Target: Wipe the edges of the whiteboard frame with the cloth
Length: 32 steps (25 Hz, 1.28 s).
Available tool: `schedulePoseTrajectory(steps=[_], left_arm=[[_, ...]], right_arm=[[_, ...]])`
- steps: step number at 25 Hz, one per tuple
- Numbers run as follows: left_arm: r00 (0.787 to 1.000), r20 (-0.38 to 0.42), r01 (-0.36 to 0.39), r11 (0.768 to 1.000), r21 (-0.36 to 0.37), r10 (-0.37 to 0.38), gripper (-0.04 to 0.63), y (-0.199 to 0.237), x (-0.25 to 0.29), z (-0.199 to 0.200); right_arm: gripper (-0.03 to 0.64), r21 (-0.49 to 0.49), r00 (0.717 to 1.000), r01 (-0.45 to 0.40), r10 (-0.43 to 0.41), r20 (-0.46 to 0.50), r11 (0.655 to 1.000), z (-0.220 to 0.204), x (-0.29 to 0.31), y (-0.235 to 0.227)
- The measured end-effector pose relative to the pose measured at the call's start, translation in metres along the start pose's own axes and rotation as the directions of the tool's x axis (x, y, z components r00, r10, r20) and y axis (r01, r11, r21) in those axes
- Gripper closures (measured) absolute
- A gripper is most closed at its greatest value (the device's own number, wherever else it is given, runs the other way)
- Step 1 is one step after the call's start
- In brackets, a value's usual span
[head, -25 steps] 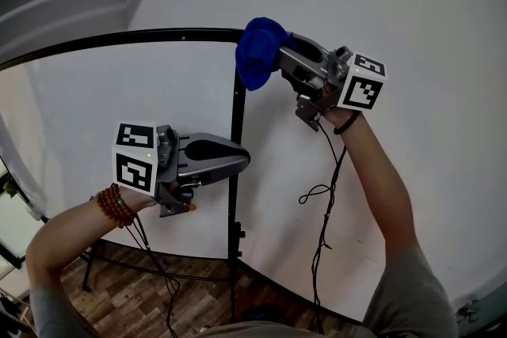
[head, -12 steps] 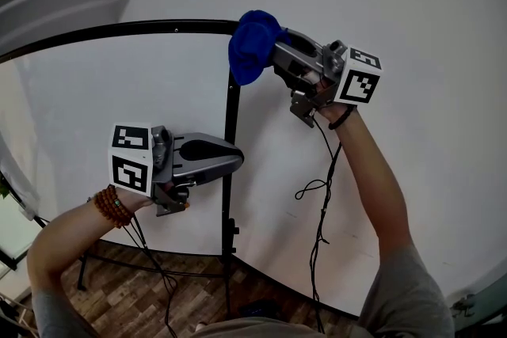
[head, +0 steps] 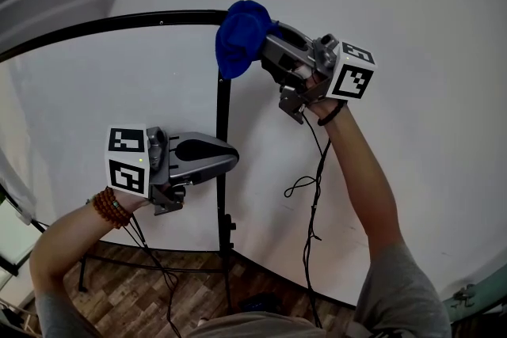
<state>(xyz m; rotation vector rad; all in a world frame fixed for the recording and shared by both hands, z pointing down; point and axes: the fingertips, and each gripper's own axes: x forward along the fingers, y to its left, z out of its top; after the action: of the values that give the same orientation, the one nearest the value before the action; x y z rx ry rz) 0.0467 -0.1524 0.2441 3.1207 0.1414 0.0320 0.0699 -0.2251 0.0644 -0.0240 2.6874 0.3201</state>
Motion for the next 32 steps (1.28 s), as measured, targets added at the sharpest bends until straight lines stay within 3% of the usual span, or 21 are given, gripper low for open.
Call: schedulePoseTrajectory(steps=[32], left_arm=[[0.999,-0.027,0.020,0.998,0.061,-0.018,0.588,0.0065,0.0067,0.0062]], right_arm=[[0.488,0.041,0.999,-0.023,0.022,0.033,0.999,0.0024,0.0029,0.0055]])
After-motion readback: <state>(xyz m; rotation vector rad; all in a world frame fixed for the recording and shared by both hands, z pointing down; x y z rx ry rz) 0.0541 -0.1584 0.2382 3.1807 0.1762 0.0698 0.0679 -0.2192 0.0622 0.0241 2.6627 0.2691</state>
